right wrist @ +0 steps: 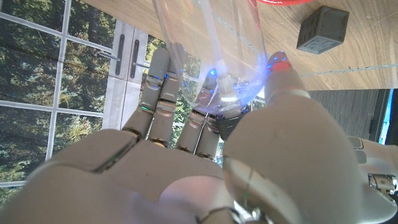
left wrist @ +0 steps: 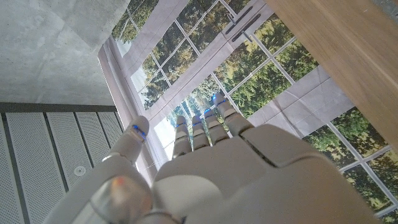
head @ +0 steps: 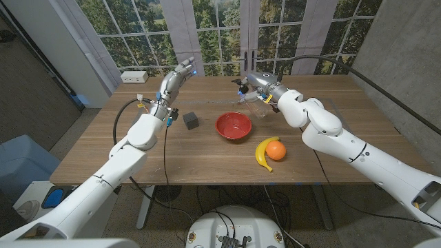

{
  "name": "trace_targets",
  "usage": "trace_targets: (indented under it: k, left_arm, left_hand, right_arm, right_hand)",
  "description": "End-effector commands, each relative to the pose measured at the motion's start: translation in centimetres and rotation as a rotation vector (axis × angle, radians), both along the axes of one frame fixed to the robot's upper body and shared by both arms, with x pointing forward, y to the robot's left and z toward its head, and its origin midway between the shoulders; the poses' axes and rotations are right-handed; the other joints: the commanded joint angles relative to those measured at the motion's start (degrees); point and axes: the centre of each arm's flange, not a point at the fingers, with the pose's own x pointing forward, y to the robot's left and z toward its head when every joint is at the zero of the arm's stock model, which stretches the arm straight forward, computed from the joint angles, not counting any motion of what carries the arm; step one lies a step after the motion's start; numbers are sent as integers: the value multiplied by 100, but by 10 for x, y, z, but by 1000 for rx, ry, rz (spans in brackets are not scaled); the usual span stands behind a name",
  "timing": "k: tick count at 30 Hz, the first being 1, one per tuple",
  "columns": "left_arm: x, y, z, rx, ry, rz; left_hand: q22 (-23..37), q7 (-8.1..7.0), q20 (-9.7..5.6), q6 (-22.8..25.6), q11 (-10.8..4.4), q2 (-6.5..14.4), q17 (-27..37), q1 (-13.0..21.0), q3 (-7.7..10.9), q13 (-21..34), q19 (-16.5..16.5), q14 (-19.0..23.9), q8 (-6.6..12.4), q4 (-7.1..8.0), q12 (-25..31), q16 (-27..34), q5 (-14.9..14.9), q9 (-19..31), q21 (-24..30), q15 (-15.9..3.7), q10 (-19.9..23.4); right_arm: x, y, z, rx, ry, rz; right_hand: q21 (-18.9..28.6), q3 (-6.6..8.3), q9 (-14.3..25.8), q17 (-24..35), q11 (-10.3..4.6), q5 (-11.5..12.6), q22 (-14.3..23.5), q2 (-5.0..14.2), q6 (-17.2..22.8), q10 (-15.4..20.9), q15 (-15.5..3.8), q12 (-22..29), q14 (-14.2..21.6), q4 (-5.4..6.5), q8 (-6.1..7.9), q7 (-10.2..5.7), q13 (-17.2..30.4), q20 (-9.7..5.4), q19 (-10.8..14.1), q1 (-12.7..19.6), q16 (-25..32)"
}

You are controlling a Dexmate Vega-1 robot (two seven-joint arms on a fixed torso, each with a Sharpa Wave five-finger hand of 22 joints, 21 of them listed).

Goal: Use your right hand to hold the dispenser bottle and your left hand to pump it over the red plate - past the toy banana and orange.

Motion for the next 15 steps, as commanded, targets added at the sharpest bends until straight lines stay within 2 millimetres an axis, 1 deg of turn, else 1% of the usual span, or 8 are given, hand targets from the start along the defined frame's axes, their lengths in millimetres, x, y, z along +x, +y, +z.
trace_targets:
  k: [1,2,5,9,15]
  left_arm:
    - [-12,-24,19,115,-78,87]
    - [-13,-26,20,124,-90,85]
    - [-14,-33,24,152,-112,94]
    - [-13,-40,29,170,-120,63]
    - [-18,-53,35,219,-174,103]
  left_hand:
    - [16,-75,89,3,-39,49,0,75,-22,15,-106,-122,-9,-148,-22,-48,-31,10,-76,-110,-20]
    - [17,-97,96,-2,-49,43,1,79,-30,15,-128,-134,-11,-164,-25,-49,-33,10,-87,-113,-26]
    - [17,-107,115,-3,-65,28,1,83,-47,15,-153,-142,-12,-193,-31,-45,-38,10,-101,-118,-46]
    - [17,-119,144,-11,-80,14,2,90,-67,15,-139,-144,-15,-231,-35,-37,-42,10,-100,-110,-59]
    - [18,-139,164,-21,-93,-1,3,101,-87,15,-117,-141,-18,-273,-35,-29,-47,10,-97,-113,-66]
  right_arm:
    - [2,5,-1,-31,-7,-24]
    - [2,5,-1,-26,-3,-21]
    - [1,7,-1,-39,0,-35]
    - [0,10,-1,-55,-10,-57]
    - [0,13,1,-60,-11,-69]
  right_hand:
    - [46,-4,25,912,-58,18,-6,1605,37,78,-1908,-22,1340,-7,-24,4,20,-1049,-208,1664,23]
    - [49,-4,26,912,-59,18,-9,1605,38,76,-1908,-23,1340,-6,-25,4,22,-1049,-210,1664,21]
    - [67,-6,26,919,-61,18,-26,1606,46,87,-1909,-29,1343,-9,-27,10,22,-1049,-217,1670,14]
    - [84,-10,27,925,-57,18,-43,1606,46,87,-1909,-36,1343,-8,-32,11,27,-1048,-224,1671,6]
    - [117,-17,29,935,-75,19,-76,1608,43,95,-1908,-51,1342,-4,-42,3,32,-1047,-240,1670,-12]
